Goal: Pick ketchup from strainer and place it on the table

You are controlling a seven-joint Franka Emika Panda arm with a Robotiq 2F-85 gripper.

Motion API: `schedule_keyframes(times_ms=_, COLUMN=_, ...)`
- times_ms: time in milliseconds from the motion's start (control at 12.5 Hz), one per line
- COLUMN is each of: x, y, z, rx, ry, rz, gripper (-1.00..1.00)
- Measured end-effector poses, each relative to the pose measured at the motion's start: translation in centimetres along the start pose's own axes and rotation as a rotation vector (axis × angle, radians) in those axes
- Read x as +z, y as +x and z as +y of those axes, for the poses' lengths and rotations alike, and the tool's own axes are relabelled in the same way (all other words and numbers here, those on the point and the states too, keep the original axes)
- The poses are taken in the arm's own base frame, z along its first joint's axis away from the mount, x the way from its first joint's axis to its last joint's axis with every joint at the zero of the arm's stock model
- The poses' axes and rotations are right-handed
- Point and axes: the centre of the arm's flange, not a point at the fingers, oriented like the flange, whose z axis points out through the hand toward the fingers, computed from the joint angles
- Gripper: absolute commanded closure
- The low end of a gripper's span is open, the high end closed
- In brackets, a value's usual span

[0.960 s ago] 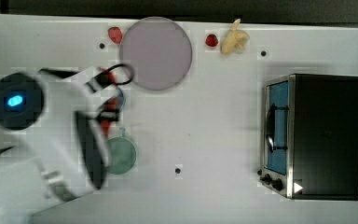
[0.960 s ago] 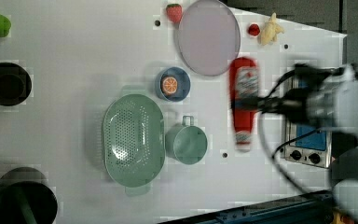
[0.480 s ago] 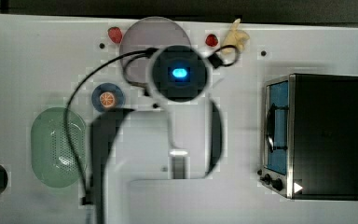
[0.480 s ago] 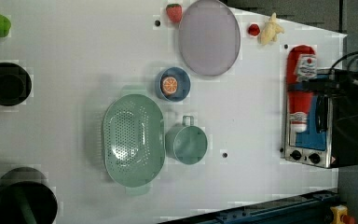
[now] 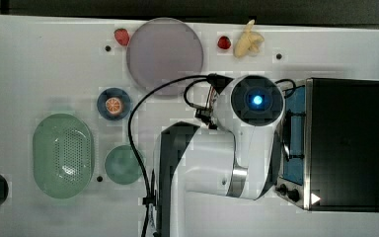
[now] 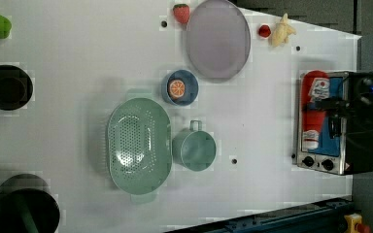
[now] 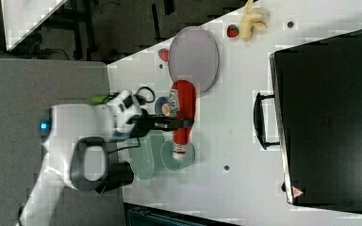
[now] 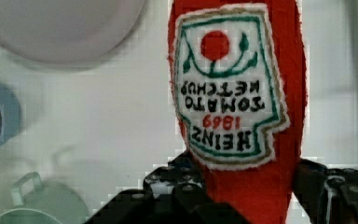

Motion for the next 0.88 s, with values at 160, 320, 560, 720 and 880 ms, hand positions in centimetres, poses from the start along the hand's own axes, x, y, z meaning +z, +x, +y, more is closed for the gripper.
schedule_keyframes(times_ms=160, x=4.1, y=-0.9, z=-0.6, rx=-0.013, ry=0.005, rz=-0.039, gripper=-0.13)
schedule_keyframes(times_ms=320, x=8.5, y=-1.8, z=-1.3, rx=-0.031, ry=0.012, rz=-0.091, gripper=-0.13)
schedule_keyframes(times_ms=560, x=13.7, y=-1.7, z=-2.3, rx=-0.036, ry=0.046, rz=-0.123, gripper=-0.61)
schedule_keyframes(times_ms=720, x=15.7, y=-1.5, z=-2.1, rx=-0.036, ry=0.052, rz=-0.119, gripper=-1.0)
schedule_keyframes(times_ms=880, x=16.2, y=-1.4, z=-1.6, rx=-0.02, ry=0.058, rz=-0.128, gripper=-1.0)
